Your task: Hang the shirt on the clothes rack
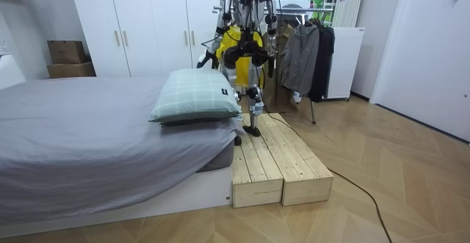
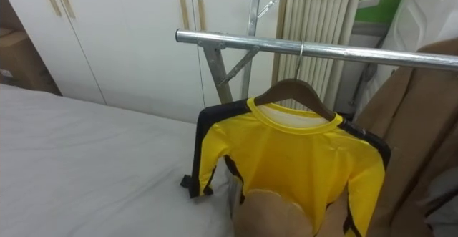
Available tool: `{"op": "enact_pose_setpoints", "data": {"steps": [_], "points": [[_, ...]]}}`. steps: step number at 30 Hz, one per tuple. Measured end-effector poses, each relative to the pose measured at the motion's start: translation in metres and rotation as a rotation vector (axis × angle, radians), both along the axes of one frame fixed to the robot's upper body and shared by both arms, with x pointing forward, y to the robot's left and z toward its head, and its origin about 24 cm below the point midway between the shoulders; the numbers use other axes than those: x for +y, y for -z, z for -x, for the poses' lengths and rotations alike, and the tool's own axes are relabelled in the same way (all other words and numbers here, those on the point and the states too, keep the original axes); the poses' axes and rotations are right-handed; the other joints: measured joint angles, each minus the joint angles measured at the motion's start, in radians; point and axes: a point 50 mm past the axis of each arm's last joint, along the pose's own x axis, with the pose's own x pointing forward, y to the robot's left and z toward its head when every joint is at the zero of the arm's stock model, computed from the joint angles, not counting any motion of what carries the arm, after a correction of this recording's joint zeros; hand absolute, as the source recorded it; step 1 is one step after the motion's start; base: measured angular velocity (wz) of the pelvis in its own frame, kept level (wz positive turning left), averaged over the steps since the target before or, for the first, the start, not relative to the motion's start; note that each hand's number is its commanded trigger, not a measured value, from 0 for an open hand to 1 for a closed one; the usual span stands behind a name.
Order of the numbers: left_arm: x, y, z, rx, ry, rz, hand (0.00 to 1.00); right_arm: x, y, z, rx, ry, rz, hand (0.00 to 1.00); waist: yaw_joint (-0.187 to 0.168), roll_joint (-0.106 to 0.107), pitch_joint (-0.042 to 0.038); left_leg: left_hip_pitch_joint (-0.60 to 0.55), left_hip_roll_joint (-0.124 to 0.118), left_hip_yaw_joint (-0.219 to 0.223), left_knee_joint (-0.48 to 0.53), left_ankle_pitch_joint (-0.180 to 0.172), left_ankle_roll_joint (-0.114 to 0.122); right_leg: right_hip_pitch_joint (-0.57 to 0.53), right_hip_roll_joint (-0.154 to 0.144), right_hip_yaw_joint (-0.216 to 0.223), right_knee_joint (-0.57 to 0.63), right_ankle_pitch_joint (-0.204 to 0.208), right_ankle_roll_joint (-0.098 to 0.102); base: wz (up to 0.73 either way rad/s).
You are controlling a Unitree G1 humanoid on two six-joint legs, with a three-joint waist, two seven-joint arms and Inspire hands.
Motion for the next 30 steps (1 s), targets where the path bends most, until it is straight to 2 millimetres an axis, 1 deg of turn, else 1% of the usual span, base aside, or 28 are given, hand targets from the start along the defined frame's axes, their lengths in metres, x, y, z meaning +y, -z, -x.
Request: {"op": "enact_pose_setpoints", "data": {"steps": [5,8,11,15,17,19,20,21,22,23,24,25,26,27,28,29,30], "points": [[0.001,-0.001,0.001,-0.014,-0.019,-0.03,0.0,-0.001,0.0,-0.001,-0.006,-0.002,0.002,0.0,0.002,0.008,-0.0001,-0.003,0.0,-0.003,0.0,0.0,0.0,0.0,-0.001,-0.006,-0.004,0.0,0.0,0.01],[0.002,-0.003,-0.001,-0.042,-0.021,-0.051,0.0,-0.001,-0.001,-0.003,-0.01,-0.006,0.003,0.0,0.001,0.011,0.0011,-0.008,0.0,-0.014,0.002,0.0,0.0,0.0,-0.003,-0.016,-0.003,0.0,-0.002,0.09],[0.003,-0.006,-0.002,-0.063,-0.019,-0.077,0.0,-0.001,-0.001,-0.004,-0.009,-0.026,0.009,0.0,0.018,0.013,0.0018,-0.009,0.0,-0.012,0.004,0.0,0.0,-0.002,-0.003,-0.025,-0.002,-0.005,-0.007,0.03],[0.005,-0.008,0.0,-0.074,0.015,-0.111,0.0,-0.003,-0.001,-0.006,-0.01,-0.062,-0.003,0.0,0.058,0.012,0.0016,-0.017,0.002,-0.025,0.014,0.0,0.0,-0.001,-0.004,-0.04,-0.002,-0.008,-0.012,0.11],[0.007,-0.009,0.005,-0.079,0.01,-0.122,0.0,-0.004,-0.002,-0.011,-0.022,-0.079,-0.013,0.0,0.06,0.011,0.0024,-0.027,0.002,-0.026,0.027,0.0,0.0,-0.001,-0.007,-0.054,-0.002,-0.01,-0.015,0.21],[0.01,-0.011,0.005,-0.088,0.01,-0.132,0.0,-0.005,-0.003,-0.014,-0.034,-0.09,-0.012,0.0,0.067,0.013,0.0022,-0.043,0.001,-0.042,0.044,0.0,-0.001,0.0,-0.012,-0.079,-0.003,-0.012,-0.019,0.34],[0.011,-0.014,0.003,-0.105,0.012,-0.136,0.0,-0.007,-0.004,-0.015,-0.036,-0.093,-0.008,0.0,0.077,0.016,0.0016,-0.056,0.0,-0.054,0.053,0.0,-0.001,0.0,-0.015,-0.097,-0.002,-0.012,-0.02,0.45],[0.011,-0.016,0.0,-0.125,0.013,-0.143,0.0,-0.009,-0.004,-0.016,-0.035,-0.096,-0.002,0.0,0.091,0.019,0.0014,-0.061,0.001,-0.053,0.055,0.001,-0.003,0.0,-0.017,-0.114,-0.002,-0.013,-0.021,0.62],[0.011,-0.019,-0.002,-0.144,0.029,-0.161,0.0,-0.01,-0.005,-0.017,-0.038,-0.103,0.003,0.0,0.1,0.021,0.0017,-0.074,0.001,-0.053,0.063,0.005,-0.01,-0.002,-0.023,-0.144,-0.001,-0.016,-0.026,0.6],[0.01,-0.02,-0.003,-0.156,0.037,-0.166,0.0,-0.011,-0.005,-0.018,-0.038,-0.108,0.007,0.0,0.102,0.022,0.002,-0.084,0.0,-0.052,0.069,0.006,-0.011,-0.002,-0.026,-0.162,-0.003,-0.017,-0.027,0.87],[0.009,-0.024,-0.006,-0.181,0.05,-0.17,0.0,-0.013,-0.006,-0.019,-0.037,-0.12,0.016,0.0,0.104,0.023,0.0039,-0.101,0.002,-0.031,0.082,0.009,-0.016,-0.002,-0.034,-0.203,-0.003,-0.021,-0.03,1.05],[0.008,-0.027,-0.009,-0.203,0.057,-0.172,0.0,-0.015,-0.007,-0.023,-0.043,-0.131,0.029,0.0,0.102,0.024,0.004,-0.12,0.007,0.012,0.092,0.013,-0.022,-0.004,-0.044,-0.249,-0.001,-0.028,-0.032,1.13],[0.008,-0.027,-0.01,-0.208,0.063,-0.174,0.0,-0.017,-0.008,-0.025,-0.045,-0.137,0.035,0.0,0.101,0.021,0.006,-0.132,0.009,0.032,0.098,0.015,-0.025,-0.007,-0.049,-0.276,-0.001,-0.033,-0.032,1.27],[0.007,-0.029,-0.014,-0.22,0.067,-0.173,0.0,-0.021,-0.009,-0.029,-0.054,-0.141,0.049,0.0,0.1,0.023,0.0055,-0.159,0.016,0.079,0.119,0.016,-0.027,-0.015,-0.058,-0.332,0.006,-0.043,-0.034,1.37],[0.007,-0.029,-0.016,-0.226,0.067,-0.173,0.0,-0.023,-0.011,-0.035,-0.065,-0.145,0.057,0.0,0.099,0.013,0.013,-0.184,0.025,0.124,0.164,0.015,-0.026,-0.02,-0.073,-0.387,0.022,-0.057,-0.036,1.4],[0.006,-0.029,-0.016,-0.225,0.068,-0.171,0.0,-0.024,-0.012,-0.036,-0.069,-0.145,0.061,0.0,0.097,0.012,0.0132,-0.196,0.032,0.149,0.197,0.011,-0.02,-0.022,-0.082,-0.416,0.034,-0.066,-0.036,1.44],[0.006,-0.029,-0.016,-0.22,0.075,-0.164,0.0,-0.026,-0.012,-0.038,-0.074,-0.14,0.069,0.0,0.091,0.009,0.0149,-0.216,0.05,0.191,0.265,-0.001,-0.016,-0.022,-0.096,-0.472,0.059,-0.087,-0.033,1.62]]}}
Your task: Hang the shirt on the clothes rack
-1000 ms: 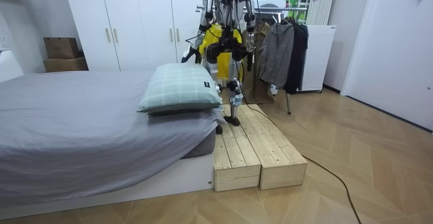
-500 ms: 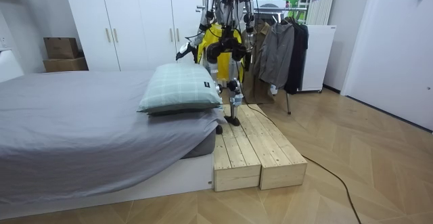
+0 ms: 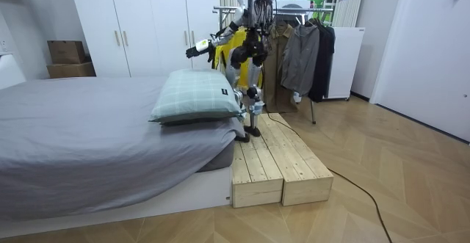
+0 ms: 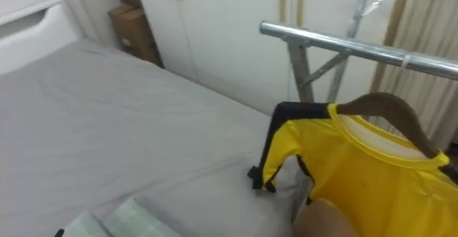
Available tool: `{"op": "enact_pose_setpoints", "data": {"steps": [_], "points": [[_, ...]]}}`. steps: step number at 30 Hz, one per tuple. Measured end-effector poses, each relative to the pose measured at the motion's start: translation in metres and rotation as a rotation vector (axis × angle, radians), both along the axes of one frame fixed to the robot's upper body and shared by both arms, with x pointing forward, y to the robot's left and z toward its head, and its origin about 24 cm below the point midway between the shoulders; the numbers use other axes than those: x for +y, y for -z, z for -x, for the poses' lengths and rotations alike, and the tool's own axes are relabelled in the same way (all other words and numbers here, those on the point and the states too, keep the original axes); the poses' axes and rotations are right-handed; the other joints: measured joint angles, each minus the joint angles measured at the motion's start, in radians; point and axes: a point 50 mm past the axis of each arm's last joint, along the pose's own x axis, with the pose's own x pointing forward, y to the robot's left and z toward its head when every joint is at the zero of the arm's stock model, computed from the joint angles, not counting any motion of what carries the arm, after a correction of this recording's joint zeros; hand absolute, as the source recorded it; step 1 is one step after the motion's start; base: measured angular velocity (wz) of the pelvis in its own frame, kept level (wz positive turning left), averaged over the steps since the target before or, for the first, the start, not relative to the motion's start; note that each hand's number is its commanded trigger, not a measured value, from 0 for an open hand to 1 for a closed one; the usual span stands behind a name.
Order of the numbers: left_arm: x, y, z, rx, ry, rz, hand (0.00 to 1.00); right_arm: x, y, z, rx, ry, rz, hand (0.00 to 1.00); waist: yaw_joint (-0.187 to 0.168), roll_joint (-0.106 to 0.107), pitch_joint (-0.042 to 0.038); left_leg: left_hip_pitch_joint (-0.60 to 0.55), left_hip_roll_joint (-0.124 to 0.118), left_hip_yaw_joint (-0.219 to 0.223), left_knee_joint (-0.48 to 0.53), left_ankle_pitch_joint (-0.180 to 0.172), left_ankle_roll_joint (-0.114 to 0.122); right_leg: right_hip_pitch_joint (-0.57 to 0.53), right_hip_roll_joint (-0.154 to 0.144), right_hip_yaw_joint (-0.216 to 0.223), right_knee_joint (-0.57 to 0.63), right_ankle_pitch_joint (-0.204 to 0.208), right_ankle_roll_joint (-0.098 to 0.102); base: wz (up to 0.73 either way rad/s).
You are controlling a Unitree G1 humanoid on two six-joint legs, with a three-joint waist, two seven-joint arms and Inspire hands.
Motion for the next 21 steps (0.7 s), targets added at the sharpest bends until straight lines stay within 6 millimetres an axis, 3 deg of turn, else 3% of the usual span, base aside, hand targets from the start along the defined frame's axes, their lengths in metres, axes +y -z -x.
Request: {"op": "enact_pose_setpoints", "data": {"steps": [1,2,4,6,8,10,11,12,13,14,15,18,19,20,21], "points": [[-0.001,0.0,0.0,0.006,0.01,0.008,0.0,-0.002,-0.001,0.0,-0.002,0.005,0.008,0.0,-0.013,0.0,0.0002,-0.017,0.018,0.021,0.066,-0.02,0.002,-0.001,-0.013,-0.064,0.025,-0.022,0.003,1.63],[-0.002,0.001,0.0,0.007,0.013,0.01,0.0,-0.002,-0.001,0.0,-0.003,0.01,0.009,0.0,-0.015,0.0,0.0001,-0.021,0.031,0.035,0.097,-0.034,0.001,-0.005,-0.019,-0.095,0.037,-0.033,0.004,1.61],[-0.003,0.001,-0.001,0.017,0.028,0.023,0.0,-0.003,0.0,0.0,0.002,0.014,0.009,0.0,-0.022,-0.007,-0.0023,-0.017,0.056,0.055,0.151,-0.071,0.004,-0.023,-0.042,-0.199,0.076,-0.057,0.009,1.48],[-0.004,0.002,-0.001,0.022,0.036,0.03,0.0,-0.004,0.0,0.0,0.013,0.019,0.011,0.0,-0.023,-0.01,-0.0047,0.001,0.06,0.06,0.141,-0.09,-0.01,-0.031,-0.06,-0.268,0.092,-0.064,0.016,1.24],[-0.005,0.002,-0.001,0.026,0.038,0.036,0.0,-0.004,0.0,0.001,0.017,0.03,0.006,0.0,-0.027,-0.014,-0.0051,0.036,0.05,0.06,0.094,-0.108,-0.008,-0.036,-0.077,-0.331,0.101,-0.068,0.023,1.1],[-0.006,0.002,-0.004,0.02,0.046,0.039,0.0,-0.003,0.002,0.006,0.04,0.039,-0.002,0.0,-0.038,-0.025,-0.0083,0.073,0.034,0.067,0.019,-0.149,-0.004,-0.045,-0.109,-0.4,0.155,-0.094,0.074,1.1],[-0.005,0.001,-0.005,0.017,0.045,0.038,0.0,-0.002,0.002,0.007,0.045,0.042,-0.007,0.0,-0.033,-0.026,-0.013,0.071,0.034,0.069,0.013,-0.153,-0.007,-0.05,-0.123,-0.405,0.176,-0.102,0.092,0.74],[-0.005,0.004,-0.002,0.034,0.038,0.041,0.0,-0.002,0.003,0.007,0.045,0.041,-0.015,0.0,-0.031,-0.028,-0.0152,0.066,0.044,0.059,0.011,-0.159,-0.006,-0.068,-0.136,-0.365,0.233,-0.103,0.154,0.61],[-0.003,0.009,0.003,0.067,0.032,0.043,0.0,-0.001,0.003,0.008,0.044,0.056,-0.025,0.0,-0.04,-0.022,-0.0164,0.059,0.04,0.028,0.011,-0.158,-0.003,-0.085,-0.137,-0.26,0.276,-0.089,0.174,0.78],[-0.002,0.01,0.003,0.075,0.032,0.04,0.0,0.0,0.004,0.011,0.049,0.064,-0.032,0.0,-0.055,-0.031,-0.0167,0.056,0.034,0.017,0.011,-0.154,0.004,-0.086,-0.141,-0.223,0.289,-0.087,0.171,1.24],[-0.002,0.01,0.001,0.079,0.036,0.039,0.0,0.0,0.005,0.02,0.078,0.079,-0.037,0.0,-0.072,-0.048,-0.022,0.049,0.028,0.005,0.014,-0.147,0.009,-0.079,-0.145,-0.188,0.292,-0.087,0.17,1.36],[-0.001,0.015,0.001,0.101,0.029,0.04,0.0,-0.002,0.008,0.036,0.126,0.123,-0.035,0.0,-0.066,-0.051,-0.0218,0.044,0.002,-0.053,0.014,-0.127,0.027,-0.048,-0.143,-0.108,0.287,-0.075,0.16,0.95],[0.001,0.016,0.003,0.112,0.023,0.034,0.0,0.0,0.008,0.036,0.129,0.123,-0.036,0.0,-0.065,-0.042,-0.0159,0.05,0.001,-0.078,0.013,-0.122,0.03,-0.051,-0.132,-0.046,0.291,-0.065,0.174,0.66],[0.001,0.016,0.005,0.116,0.022,0.031,0.0,0.001,0.008,0.036,0.131,0.124,-0.036,0.0,-0.064,-0.038,-0.014,0.056,0.001,-0.095,0.011,-0.121,0.031,-0.05,-0.124,-0.011,0.291,-0.062,0.184,0.66],[0.002,0.016,0.006,0.115,0.023,0.023,0.0,0.004,0.009,0.036,0.133,0.118,-0.035,0.0,-0.063,-0.035,-0.0134,0.053,-0.001,-0.123,0.002,-0.114,0.033,-0.05,-0.121,0.05,0.254,-0.054,0.196,0.66]]}}
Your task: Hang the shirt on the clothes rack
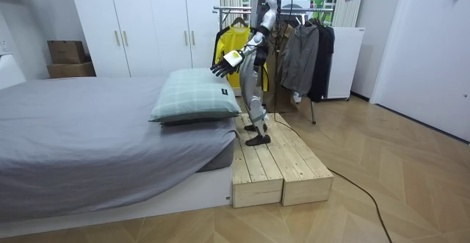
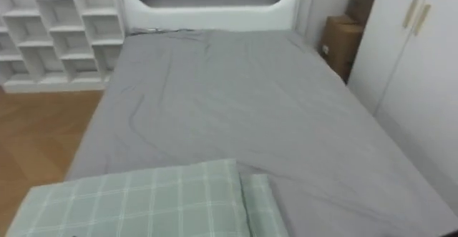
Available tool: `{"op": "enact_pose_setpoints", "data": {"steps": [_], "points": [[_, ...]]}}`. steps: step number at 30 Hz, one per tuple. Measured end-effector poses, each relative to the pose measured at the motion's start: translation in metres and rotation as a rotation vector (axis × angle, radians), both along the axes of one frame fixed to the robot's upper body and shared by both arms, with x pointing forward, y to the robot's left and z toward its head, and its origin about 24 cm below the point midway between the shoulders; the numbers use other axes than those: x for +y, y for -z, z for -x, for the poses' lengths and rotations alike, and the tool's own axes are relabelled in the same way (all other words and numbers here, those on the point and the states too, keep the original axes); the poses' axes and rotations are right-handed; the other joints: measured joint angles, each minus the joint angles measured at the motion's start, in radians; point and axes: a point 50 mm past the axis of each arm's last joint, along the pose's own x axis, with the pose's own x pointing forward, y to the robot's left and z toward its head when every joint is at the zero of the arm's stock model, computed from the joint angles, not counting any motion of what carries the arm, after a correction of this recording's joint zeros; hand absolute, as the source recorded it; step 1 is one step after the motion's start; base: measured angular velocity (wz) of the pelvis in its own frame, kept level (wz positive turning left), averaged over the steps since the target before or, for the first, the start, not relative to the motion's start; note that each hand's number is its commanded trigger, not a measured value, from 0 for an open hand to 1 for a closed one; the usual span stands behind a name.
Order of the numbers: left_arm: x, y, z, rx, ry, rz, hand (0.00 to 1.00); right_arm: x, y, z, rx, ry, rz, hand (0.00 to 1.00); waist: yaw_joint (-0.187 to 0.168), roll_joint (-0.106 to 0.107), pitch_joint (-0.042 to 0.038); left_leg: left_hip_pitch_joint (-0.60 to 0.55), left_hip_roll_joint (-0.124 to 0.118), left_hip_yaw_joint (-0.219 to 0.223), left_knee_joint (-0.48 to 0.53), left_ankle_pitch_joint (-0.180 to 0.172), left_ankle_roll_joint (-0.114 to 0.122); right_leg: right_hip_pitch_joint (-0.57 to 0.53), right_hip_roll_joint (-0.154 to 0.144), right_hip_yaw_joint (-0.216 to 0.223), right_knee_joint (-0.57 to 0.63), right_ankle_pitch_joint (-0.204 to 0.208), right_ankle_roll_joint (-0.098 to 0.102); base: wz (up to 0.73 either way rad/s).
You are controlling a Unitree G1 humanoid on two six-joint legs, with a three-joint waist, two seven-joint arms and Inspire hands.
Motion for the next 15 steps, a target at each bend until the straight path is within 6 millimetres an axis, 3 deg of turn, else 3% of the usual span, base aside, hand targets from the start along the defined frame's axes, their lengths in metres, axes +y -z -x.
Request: {"op": "enact_pose_setpoints", "data": {"steps": [1,3,4,7,10,13,15], "points": [[0.003,-0.002,-0.002,-0.011,0.006,-0.015,0.0,0.002,0.0,-0.005,-0.011,-0.006,0.005,0.0,0.0,-0.003,0.0029,-0.015,-0.004,-0.03,-0.005,0.006,-0.002,-0.007,-0.017,0.046,-0.062,0.033,0.015,0.71],[0.01,-0.007,-0.008,-0.032,0.014,-0.044,0.0,0.005,-0.001,-0.015,-0.026,-0.036,0.014,0.0,-0.008,-0.021,0.0085,-0.041,-0.016,-0.088,-0.001,0.012,-0.01,0.004,-0.031,0.077,-0.151,0.108,0.03,0.85],[0.01,-0.009,-0.01,-0.046,0.01,-0.053,0.0,0.006,-0.001,-0.019,-0.034,-0.039,0.017,0.0,-0.01,-0.027,0.0015,-0.048,-0.02,-0.12,-0.017,0.022,-0.023,0.036,-0.013,0.057,-0.191,0.119,0.025,0.8],[0.008,-0.009,-0.01,-0.058,0.008,-0.058,0.0,0.01,-0.004,-0.038,-0.086,-0.082,0.017,0.0,0.014,-0.03,0.0018,-0.023,-0.011,-0.135,-0.07,0.051,-0.041,0.084,0.012,0.038,-0.273,0.135,0.011,0.3],[0.006,-0.009,-0.012,-0.063,0.01,-0.051,0.0,0.016,-0.008,-0.061,-0.155,-0.145,0.004,0.0,0.027,-0.03,0.0039,-0.002,-0.007,-0.138,-0.112,0.069,-0.051,0.093,0.018,0.026,-0.287,0.135,0.006,0.04],[0.006,-0.008,-0.013,-0.056,0.013,-0.048,0.0,0.021,-0.011,-0.073,-0.191,-0.208,-0.015,0.0,0.028,-0.033,0.0056,0.003,-0.007,-0.14,-0.131,0.08,-0.055,0.101,0.019,0.025,-0.305,0.134,0.005,0.06],[0.006,-0.007,-0.01,-0.035,0.006,-0.036,0.0,0.023,-0.009,-0.069,-0.179,-0.224,-0.026,0.0,0.028,-0.037,0.0055,0.005,-0.009,-0.149,-0.126,0.08,-0.055,0.116,0.02,0.023,-0.319,0.133,0.005,0.09]]}}
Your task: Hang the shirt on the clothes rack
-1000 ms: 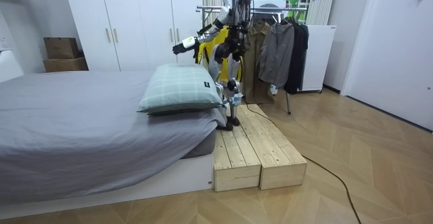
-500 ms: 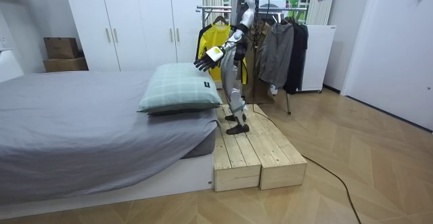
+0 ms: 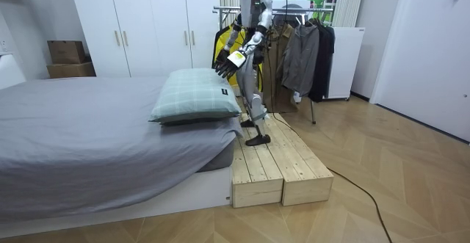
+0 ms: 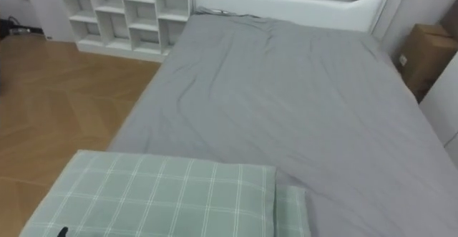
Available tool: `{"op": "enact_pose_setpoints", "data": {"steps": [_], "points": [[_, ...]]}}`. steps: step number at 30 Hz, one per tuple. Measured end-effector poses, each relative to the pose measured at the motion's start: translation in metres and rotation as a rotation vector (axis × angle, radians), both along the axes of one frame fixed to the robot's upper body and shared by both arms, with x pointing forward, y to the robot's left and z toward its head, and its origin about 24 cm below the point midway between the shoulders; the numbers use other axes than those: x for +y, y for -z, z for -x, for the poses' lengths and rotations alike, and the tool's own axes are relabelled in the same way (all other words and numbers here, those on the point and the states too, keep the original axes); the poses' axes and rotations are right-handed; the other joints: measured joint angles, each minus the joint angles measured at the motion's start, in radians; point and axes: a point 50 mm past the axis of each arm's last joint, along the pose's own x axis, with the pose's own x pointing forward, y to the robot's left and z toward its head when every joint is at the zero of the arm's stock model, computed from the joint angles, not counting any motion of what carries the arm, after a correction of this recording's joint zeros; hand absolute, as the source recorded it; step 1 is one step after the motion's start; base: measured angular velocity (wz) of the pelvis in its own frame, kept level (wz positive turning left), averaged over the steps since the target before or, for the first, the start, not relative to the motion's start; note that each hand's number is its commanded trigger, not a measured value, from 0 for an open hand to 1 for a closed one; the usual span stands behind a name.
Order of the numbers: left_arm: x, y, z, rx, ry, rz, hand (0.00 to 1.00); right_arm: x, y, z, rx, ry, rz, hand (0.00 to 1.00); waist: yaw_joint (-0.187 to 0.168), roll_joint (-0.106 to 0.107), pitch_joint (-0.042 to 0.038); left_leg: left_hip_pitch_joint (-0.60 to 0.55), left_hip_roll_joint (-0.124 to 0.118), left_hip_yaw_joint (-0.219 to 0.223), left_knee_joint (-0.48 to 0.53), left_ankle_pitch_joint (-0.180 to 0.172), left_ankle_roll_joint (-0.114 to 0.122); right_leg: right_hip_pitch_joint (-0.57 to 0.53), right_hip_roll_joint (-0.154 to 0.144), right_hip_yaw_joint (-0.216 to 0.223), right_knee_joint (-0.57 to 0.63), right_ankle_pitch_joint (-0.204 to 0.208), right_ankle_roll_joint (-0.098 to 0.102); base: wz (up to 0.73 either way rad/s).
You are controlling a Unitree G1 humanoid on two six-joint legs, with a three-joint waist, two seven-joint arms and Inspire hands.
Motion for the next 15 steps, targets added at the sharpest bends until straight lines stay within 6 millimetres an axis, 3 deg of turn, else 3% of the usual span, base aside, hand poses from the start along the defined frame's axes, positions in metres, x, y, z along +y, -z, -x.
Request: {"op": "enact_pose_setpoints", "data": {"steps": [2,6,13,15], "points": [[0.0,0.002,0.004,0.023,-0.022,0.014,0.0,0.001,0.001,0.005,0.013,-0.01,-0.005,0.0,-0.003,-0.003,0.0027,-0.001,-0.002,-0.009,0.007,0.0,0.0,0.009,0.0,-0.002,-0.003,-0.003,0.004,0.16],[0.002,0.007,0.015,0.073,-0.039,0.019,0.0,-0.004,0.007,0.032,0.077,0.036,-0.004,0.0,-0.011,-0.002,0.0027,-0.008,-0.006,-0.032,0.008,-0.001,-0.001,0.024,0.002,-0.025,-0.018,-0.008,0.008,0.19],[0.006,0.016,0.045,0.164,-0.103,0.025,0.0,-0.016,0.01,0.071,0.138,0.193,0.009,0.0,-0.042,0.037,0.0004,0.01,-0.009,-0.029,-0.019,-0.001,-0.002,0.044,0.003,-0.037,-0.034,-0.011,0.007,0.06],[0.009,0.017,0.052,0.169,-0.134,0.013,0.0,-0.017,0.011,0.078,0.15,0.213,0.009,0.0,-0.056,0.037,-0.0004,0.025,-0.018,-0.03,-0.04,0.0,-0.003,0.052,-0.005,-0.034,-0.034,-0.028,0.006,0.03]]}}
